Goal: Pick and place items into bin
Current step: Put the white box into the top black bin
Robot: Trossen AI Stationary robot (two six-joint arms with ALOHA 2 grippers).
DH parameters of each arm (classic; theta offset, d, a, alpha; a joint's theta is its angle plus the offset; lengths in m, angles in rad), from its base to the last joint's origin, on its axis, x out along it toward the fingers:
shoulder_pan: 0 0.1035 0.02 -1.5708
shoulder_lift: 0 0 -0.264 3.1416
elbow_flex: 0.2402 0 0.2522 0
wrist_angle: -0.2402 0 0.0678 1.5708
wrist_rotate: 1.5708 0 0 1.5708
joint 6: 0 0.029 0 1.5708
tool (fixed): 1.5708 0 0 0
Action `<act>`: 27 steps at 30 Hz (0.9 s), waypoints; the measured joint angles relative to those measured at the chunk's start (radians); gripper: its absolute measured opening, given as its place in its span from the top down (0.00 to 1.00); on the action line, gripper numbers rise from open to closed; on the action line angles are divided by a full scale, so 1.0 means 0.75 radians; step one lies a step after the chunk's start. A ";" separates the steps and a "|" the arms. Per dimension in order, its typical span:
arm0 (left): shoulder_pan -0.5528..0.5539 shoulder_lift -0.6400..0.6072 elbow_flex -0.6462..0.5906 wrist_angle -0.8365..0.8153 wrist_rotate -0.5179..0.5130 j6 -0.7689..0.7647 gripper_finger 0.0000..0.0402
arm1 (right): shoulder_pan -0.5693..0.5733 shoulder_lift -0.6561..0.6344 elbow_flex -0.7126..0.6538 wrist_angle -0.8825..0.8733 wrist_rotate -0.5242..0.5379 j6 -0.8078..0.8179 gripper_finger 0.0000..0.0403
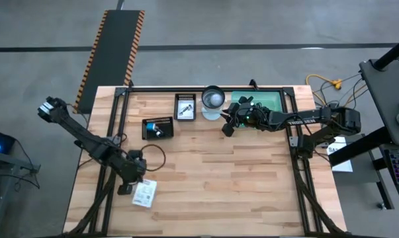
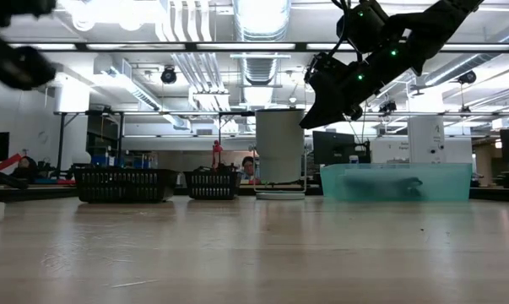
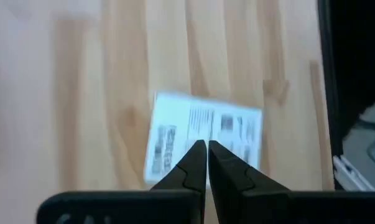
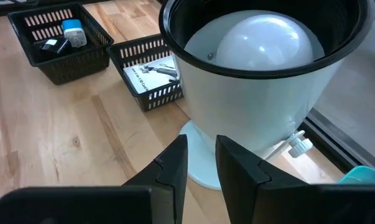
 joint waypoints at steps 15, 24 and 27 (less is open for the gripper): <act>-0.002 0.113 0.184 0.084 -0.129 0.056 1.00 | 0.000 0.000 0.000 0.000 0.000 0.004 0.79; -0.012 0.300 0.197 -0.097 -0.002 -0.119 1.00 | 0.001 0.000 0.000 0.007 -0.130 0.018 0.82; -0.056 0.326 0.170 -0.151 0.064 -0.305 1.00 | 0.049 0.002 -0.001 0.076 -0.286 -0.152 0.83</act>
